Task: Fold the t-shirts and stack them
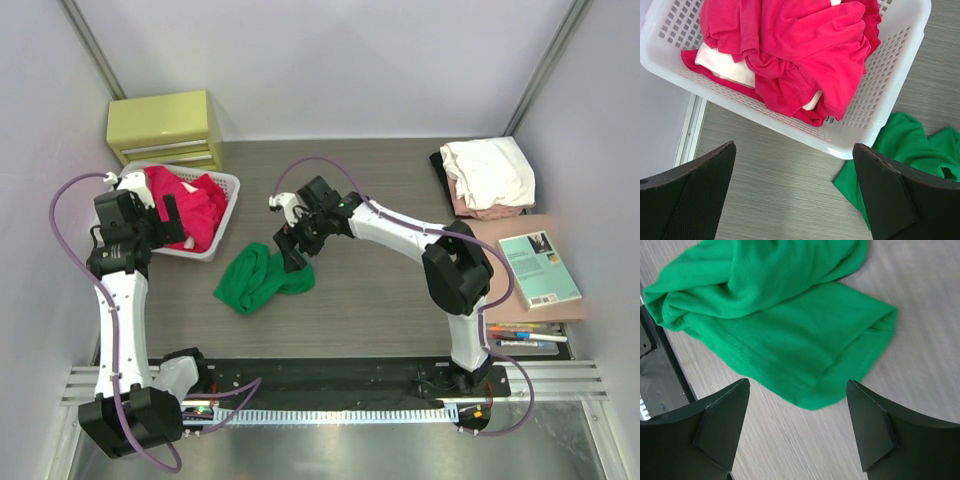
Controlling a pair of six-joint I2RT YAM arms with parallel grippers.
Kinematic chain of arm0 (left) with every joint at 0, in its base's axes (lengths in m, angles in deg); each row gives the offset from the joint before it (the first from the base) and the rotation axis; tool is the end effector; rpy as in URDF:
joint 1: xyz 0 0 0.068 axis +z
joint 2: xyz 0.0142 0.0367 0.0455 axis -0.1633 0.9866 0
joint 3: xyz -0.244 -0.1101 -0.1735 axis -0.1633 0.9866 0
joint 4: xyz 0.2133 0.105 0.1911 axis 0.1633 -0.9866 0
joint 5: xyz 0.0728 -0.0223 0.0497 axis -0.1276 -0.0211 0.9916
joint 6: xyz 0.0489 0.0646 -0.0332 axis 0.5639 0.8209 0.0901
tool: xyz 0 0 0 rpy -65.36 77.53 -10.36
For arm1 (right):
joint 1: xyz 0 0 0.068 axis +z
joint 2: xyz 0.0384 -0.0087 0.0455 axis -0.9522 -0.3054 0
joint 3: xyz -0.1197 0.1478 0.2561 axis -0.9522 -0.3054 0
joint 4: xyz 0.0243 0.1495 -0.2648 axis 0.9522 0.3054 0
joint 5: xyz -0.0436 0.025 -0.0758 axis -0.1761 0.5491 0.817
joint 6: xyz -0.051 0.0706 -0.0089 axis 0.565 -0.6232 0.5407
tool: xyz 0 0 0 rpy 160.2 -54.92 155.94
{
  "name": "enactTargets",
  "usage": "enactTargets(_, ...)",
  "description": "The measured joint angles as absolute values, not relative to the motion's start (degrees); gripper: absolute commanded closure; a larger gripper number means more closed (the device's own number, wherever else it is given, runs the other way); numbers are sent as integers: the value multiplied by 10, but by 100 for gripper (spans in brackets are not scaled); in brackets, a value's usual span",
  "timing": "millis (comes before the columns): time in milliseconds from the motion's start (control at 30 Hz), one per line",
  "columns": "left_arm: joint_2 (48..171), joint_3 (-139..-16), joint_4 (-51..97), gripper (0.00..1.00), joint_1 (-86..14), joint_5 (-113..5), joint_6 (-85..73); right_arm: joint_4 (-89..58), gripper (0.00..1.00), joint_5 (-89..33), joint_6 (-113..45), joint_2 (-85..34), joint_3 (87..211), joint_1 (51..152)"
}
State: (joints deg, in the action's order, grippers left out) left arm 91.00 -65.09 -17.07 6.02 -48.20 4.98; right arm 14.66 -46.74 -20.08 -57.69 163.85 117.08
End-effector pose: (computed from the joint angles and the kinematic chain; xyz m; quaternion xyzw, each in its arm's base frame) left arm 0.2539 0.0668 0.3595 -0.1180 0.8812 0.0394 0.4561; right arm 0.3439 0.3909 0.2293 -0.4693 0.7992 0.3043 0.2200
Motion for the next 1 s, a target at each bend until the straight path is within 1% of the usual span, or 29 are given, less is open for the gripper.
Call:
enactTargets(133, 910, -651, -170, 0, 60, -482, 50, 144, 20, -480, -215, -598, 1631, 1179)
enactTargets(233, 910, -651, -170, 0, 60, -482, 50, 139, 25, -484, -217, -598, 1610, 1182)
enactTargets(267, 911, -651, -170, 0, 60, -482, 50, 136, 28, -484, -217, -598, 1603, 1183)
enactTargets(300, 913, -651, -170, 0, 60, -482, 50, 136, 43, -484, -218, -598, 1595, 1183)
enactTargets(400, 921, -651, -168, 0, 60, -482, 50, 136, 63, -484, -218, -598, 1585, 1183)
enactTargets(467, 924, -651, -168, 0, 60, -483, 50, 134, 62, -484, -218, -598, 1585, 1183)
enactTargets(500, 924, -651, -168, 0, 60, -483, 50, 133, 51, -484, -219, -598, 1585, 1183)
enactTargets(567, 924, -651, -168, 0, 60, -483, 50, 132, 43, -483, -219, -598, 1585, 1183)
enactTargets(600, 924, -651, -168, 0, 60, -483, 50, 131, 32, -483, -219, -598, 1585, 1183)
enactTargets(667, 924, -650, -167, 0, 60, -484, 50, 129, 27, -484, -216, -598, 1585, 1183)
enactTargets(800, 924, -645, -166, 0, 60, -485, 50, 126, 26, -483, -214, -598, 1585, 1183)
enactTargets(833, 924, -645, -166, 0, 60, -485, 50, 126, 28, -483, -214, -598, 1585, 1183)
enactTargets(867, 924, -645, -166, 0, 60, -485, 50, 126, 33, -481, -214, -598, 1585, 1183)
enactTargets(900, 924, -645, -166, 0, 60, -485, 50, 126, 35, -481, -213, -598, 1585, 1183)
enactTargets(1000, 924, -643, -166, 0, 60, -486, 50, 126, 36, -479, -213, -598, 1585, 1183)
